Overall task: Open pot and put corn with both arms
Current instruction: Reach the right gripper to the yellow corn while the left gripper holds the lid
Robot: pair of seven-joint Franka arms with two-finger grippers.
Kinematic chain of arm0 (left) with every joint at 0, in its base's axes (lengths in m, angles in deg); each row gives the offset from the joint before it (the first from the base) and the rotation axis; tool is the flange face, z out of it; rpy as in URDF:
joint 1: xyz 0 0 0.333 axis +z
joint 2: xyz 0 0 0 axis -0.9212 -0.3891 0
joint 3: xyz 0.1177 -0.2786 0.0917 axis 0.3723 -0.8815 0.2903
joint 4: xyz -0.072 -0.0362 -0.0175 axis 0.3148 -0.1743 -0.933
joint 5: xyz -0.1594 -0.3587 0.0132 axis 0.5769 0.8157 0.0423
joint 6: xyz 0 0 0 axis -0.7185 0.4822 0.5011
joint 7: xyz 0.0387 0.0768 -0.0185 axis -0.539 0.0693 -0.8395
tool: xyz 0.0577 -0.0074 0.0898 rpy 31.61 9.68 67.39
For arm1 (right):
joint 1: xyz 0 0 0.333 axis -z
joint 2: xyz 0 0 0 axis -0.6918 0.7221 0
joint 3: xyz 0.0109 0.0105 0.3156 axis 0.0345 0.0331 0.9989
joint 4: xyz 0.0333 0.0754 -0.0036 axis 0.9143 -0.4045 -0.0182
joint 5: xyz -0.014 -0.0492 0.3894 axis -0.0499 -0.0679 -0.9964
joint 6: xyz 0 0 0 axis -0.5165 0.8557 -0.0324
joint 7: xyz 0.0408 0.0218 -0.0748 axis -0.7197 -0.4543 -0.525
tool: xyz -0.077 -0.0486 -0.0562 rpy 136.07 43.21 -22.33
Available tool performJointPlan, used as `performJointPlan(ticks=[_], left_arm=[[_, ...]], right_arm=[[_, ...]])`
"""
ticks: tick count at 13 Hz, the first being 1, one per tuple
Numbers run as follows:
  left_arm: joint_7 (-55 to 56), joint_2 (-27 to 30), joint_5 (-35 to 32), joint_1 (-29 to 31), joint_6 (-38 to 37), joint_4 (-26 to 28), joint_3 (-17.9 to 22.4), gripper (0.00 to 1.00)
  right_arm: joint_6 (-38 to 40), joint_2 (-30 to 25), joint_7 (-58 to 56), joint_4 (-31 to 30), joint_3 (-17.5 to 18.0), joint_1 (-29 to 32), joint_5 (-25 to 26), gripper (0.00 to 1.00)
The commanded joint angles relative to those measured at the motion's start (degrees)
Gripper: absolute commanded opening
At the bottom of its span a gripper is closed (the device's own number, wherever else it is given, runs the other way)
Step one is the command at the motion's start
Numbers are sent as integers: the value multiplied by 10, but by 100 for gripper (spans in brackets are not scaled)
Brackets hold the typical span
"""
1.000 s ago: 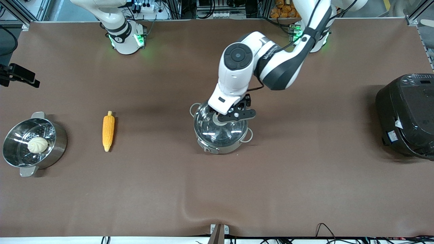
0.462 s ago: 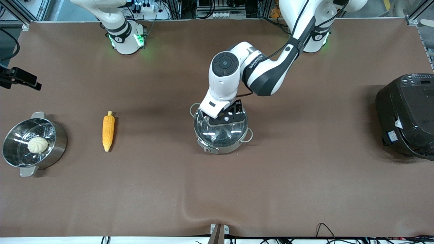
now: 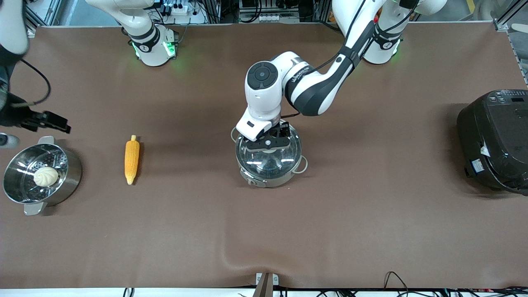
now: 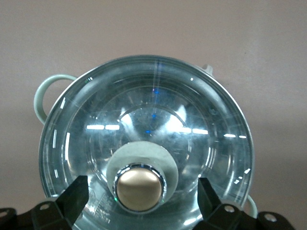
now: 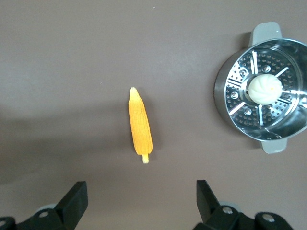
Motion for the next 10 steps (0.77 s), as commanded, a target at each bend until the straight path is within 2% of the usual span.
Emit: performJointPlan(ticks=[1, 4, 10], left_arm=[[-2, -12, -19, -4, -2, -14, 5, 100], [-23, -13, -18, -1, -2, -14, 5, 100], [-23, -17, -11, -1, -2, -12, 4, 86]], right_arm=[[-39, -16, 12, -52, 4, 1, -4, 100], [-44, -2, 20, -61, 4, -1, -35, 100], [-163, 0, 19, -157, 4, -8, -37, 100]])
